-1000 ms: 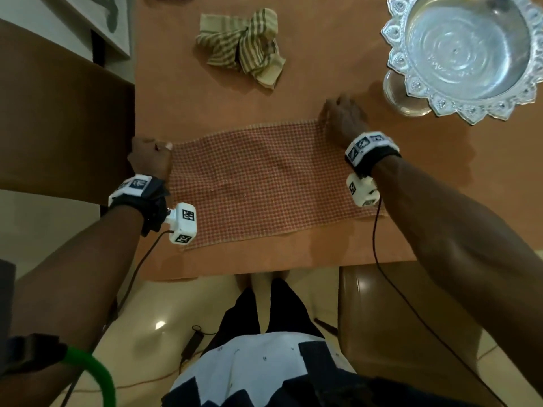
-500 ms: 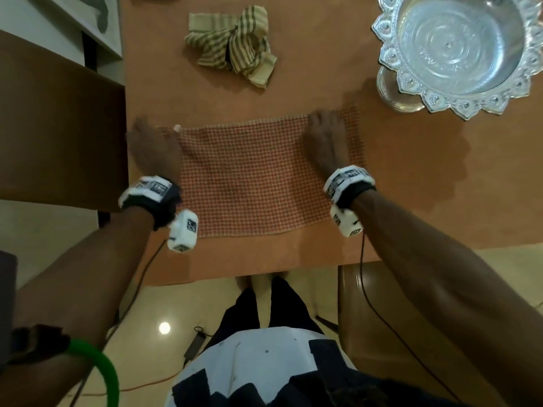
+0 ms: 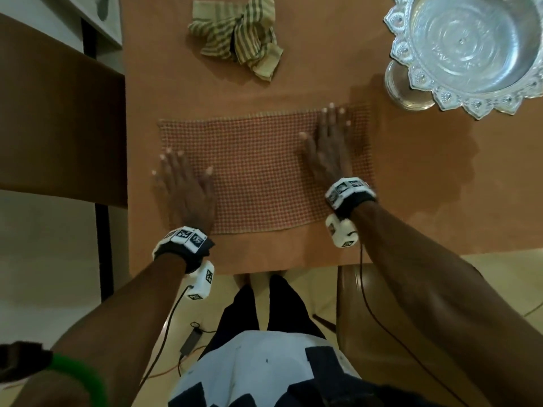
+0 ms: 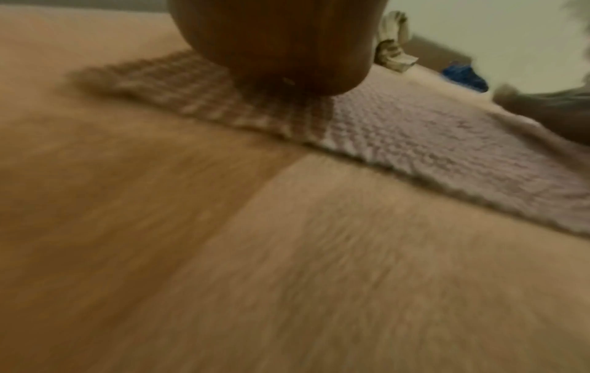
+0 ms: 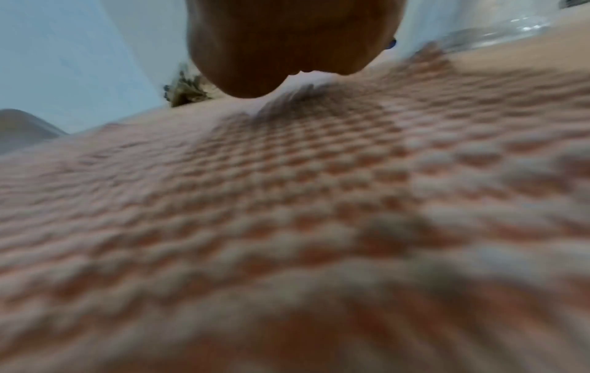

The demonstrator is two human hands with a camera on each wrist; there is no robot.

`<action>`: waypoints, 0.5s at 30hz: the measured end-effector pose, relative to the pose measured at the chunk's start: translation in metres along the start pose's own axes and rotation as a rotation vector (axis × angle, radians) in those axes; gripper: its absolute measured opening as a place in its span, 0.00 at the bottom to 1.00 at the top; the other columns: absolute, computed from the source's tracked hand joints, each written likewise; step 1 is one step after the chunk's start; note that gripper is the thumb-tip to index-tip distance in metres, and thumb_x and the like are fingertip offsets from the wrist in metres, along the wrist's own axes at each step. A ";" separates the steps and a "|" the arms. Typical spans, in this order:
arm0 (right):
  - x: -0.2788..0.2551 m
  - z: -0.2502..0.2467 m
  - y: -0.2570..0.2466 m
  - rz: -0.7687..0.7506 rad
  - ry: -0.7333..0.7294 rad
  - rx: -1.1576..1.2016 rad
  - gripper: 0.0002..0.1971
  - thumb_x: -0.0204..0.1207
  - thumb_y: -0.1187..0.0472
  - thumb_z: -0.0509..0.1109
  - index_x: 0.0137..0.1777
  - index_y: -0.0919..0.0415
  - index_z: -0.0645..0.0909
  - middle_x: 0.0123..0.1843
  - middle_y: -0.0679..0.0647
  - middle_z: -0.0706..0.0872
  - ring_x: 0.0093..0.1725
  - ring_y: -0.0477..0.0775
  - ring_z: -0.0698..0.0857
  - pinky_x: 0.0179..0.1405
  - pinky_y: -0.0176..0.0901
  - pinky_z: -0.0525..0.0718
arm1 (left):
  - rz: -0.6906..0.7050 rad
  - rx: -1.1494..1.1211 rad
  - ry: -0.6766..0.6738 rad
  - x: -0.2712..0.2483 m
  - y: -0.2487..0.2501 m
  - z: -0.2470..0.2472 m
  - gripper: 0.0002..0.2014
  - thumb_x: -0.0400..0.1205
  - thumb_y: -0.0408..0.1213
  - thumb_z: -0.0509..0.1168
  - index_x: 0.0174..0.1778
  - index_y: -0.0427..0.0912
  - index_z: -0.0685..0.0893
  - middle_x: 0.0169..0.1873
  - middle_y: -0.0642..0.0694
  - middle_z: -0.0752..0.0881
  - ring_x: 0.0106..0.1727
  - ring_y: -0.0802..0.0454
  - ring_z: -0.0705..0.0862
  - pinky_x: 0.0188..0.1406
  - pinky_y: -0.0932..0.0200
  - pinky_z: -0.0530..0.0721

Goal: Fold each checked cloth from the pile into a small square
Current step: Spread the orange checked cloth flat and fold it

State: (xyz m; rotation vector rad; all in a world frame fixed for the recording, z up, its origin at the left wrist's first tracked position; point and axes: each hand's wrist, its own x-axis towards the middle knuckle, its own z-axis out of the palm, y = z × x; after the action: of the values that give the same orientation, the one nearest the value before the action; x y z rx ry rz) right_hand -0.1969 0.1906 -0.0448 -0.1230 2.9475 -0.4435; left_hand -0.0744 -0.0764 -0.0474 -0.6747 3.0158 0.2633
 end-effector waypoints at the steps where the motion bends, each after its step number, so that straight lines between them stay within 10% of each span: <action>1: 0.001 0.006 -0.021 -0.089 -0.002 0.016 0.35 0.89 0.43 0.45 0.87 0.66 0.49 0.89 0.62 0.47 0.88 0.63 0.44 0.86 0.60 0.39 | 0.093 -0.015 0.014 0.010 0.016 0.000 0.32 0.91 0.57 0.41 0.85 0.38 0.61 0.86 0.39 0.58 0.88 0.44 0.52 0.87 0.39 0.46; 4: -0.005 0.030 -0.080 -0.317 -0.092 0.045 0.31 0.88 0.49 0.43 0.86 0.66 0.54 0.88 0.62 0.52 0.88 0.63 0.48 0.86 0.62 0.46 | 0.374 -0.114 -0.008 0.034 0.066 0.008 0.27 0.93 0.49 0.46 0.83 0.38 0.67 0.84 0.40 0.64 0.87 0.45 0.58 0.87 0.42 0.52; 7: -0.003 0.037 -0.070 -0.358 -0.124 0.024 0.31 0.88 0.47 0.45 0.86 0.63 0.55 0.88 0.59 0.54 0.88 0.60 0.49 0.87 0.59 0.46 | 0.316 -0.141 -0.118 0.047 0.072 0.019 0.28 0.91 0.52 0.44 0.87 0.43 0.60 0.87 0.44 0.57 0.88 0.47 0.53 0.87 0.43 0.47; 15: -0.003 -0.013 0.051 0.132 0.061 -0.017 0.38 0.86 0.36 0.38 0.88 0.62 0.48 0.89 0.58 0.49 0.88 0.58 0.46 0.86 0.61 0.48 | 0.125 -0.029 0.014 0.046 0.039 0.015 0.34 0.90 0.59 0.37 0.87 0.41 0.54 0.87 0.38 0.53 0.88 0.42 0.50 0.85 0.36 0.48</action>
State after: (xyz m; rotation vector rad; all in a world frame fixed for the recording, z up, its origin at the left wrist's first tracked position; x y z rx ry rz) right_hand -0.1993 0.2431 -0.0469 0.0840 2.9955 -0.4105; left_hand -0.1329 -0.0585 -0.0594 -0.4928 3.0779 0.3082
